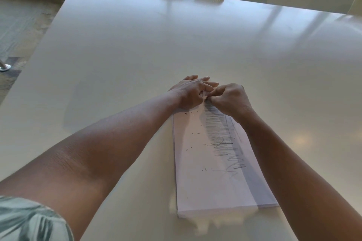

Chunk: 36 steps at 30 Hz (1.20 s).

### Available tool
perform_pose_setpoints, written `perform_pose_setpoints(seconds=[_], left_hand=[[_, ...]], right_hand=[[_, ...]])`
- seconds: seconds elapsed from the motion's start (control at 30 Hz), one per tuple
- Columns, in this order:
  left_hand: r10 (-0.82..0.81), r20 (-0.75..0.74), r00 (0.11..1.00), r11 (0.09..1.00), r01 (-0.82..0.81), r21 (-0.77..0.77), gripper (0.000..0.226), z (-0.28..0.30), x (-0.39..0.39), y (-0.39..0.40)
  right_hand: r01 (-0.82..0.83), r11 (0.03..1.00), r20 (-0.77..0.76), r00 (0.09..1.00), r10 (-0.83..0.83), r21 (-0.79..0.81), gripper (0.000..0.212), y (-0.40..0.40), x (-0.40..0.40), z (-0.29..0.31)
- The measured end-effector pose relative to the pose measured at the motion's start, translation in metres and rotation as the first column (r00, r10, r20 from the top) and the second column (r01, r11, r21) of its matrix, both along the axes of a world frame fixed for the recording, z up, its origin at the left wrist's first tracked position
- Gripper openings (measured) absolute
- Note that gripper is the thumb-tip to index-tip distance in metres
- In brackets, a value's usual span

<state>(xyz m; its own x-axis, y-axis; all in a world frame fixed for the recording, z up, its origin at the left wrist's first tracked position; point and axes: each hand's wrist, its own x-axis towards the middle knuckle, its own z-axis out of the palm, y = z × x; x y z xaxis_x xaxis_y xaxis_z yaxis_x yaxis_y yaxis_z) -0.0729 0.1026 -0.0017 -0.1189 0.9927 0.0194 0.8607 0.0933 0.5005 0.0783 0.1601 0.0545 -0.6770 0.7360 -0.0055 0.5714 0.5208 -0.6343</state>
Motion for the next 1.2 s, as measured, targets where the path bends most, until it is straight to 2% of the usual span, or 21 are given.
perform_pose_setpoints(seconds=[0.13, 0.23, 0.33, 0.4, 0.53, 0.6, 0.73, 0.83, 0.93, 1.0, 1.1, 1.2], left_hand=[[0.01, 0.004, 1.0, 1.0, -0.009, -0.022, 0.047, -0.002, -0.002, 0.002], [0.006, 0.026, 1.0, 1.0, -0.006, -0.005, 0.062, 0.003, 0.001, 0.0], [0.019, 0.03, 0.999, 1.0, -0.02, 0.007, 0.073, 0.004, 0.002, -0.001], [0.022, 0.022, 1.0, 1.0, -0.023, 0.017, 0.073, 0.002, 0.001, 0.001], [0.023, 0.023, 0.999, 0.999, -0.024, 0.021, 0.07, -0.002, 0.0, 0.003], [0.032, 0.023, 0.999, 0.999, -0.032, 0.026, 0.069, -0.004, -0.001, 0.003], [0.028, 0.02, 0.999, 1.0, -0.028, 0.012, 0.071, -0.001, 0.0, 0.003], [0.021, 0.01, 1.0, 1.0, -0.021, 0.017, 0.068, 0.002, 0.001, 0.001], [0.017, 0.016, 1.0, 1.0, -0.018, 0.02, 0.068, 0.001, 0.001, 0.001], [0.027, 0.019, 0.999, 0.999, -0.027, 0.022, 0.069, 0.0, 0.001, 0.002], [0.028, 0.014, 0.999, 0.999, -0.029, 0.02, 0.069, -0.001, 0.002, 0.002], [0.029, 0.017, 0.999, 0.999, -0.029, 0.02, 0.068, 0.001, 0.001, 0.001]], right_hand=[[-0.065, 0.997, 0.003, 0.998, 0.065, -0.049, 0.012, -0.004, 0.003, 0.0], [-0.063, 0.998, 0.093, 0.994, 0.061, 0.013, 0.01, 0.006, 0.009, 0.005], [-0.01, 0.995, 0.079, 0.997, 0.003, 0.094, 0.01, 0.015, 0.009, 0.004], [-0.035, 0.991, 0.06, 0.998, 0.027, 0.127, 0.012, 0.011, 0.009, 0.001], [-0.097, 0.993, 0.058, 0.994, 0.093, 0.069, 0.013, 0.007, 0.014, 0.002], [-0.09, 0.995, 0.093, 0.992, 0.085, 0.051, 0.012, 0.011, 0.016, 0.004], [-0.019, 0.99, 0.079, 0.997, 0.008, 0.142, 0.016, 0.014, 0.011, 0.001], [-0.075, 0.985, 0.044, 0.997, 0.069, 0.155, 0.018, 0.008, 0.01, -0.004], [-0.126, 0.988, 0.081, 0.99, 0.119, 0.094, 0.016, 0.01, 0.016, -0.001], [-0.112, 0.99, 0.104, 0.989, 0.103, 0.089, 0.016, 0.015, 0.018, 0.001], [-0.046, 0.986, 0.055, 0.998, 0.037, 0.16, 0.018, 0.018, 0.016, -0.002], [-0.097, 0.987, 0.041, 0.995, 0.092, 0.126, 0.017, 0.013, 0.017, -0.006]])
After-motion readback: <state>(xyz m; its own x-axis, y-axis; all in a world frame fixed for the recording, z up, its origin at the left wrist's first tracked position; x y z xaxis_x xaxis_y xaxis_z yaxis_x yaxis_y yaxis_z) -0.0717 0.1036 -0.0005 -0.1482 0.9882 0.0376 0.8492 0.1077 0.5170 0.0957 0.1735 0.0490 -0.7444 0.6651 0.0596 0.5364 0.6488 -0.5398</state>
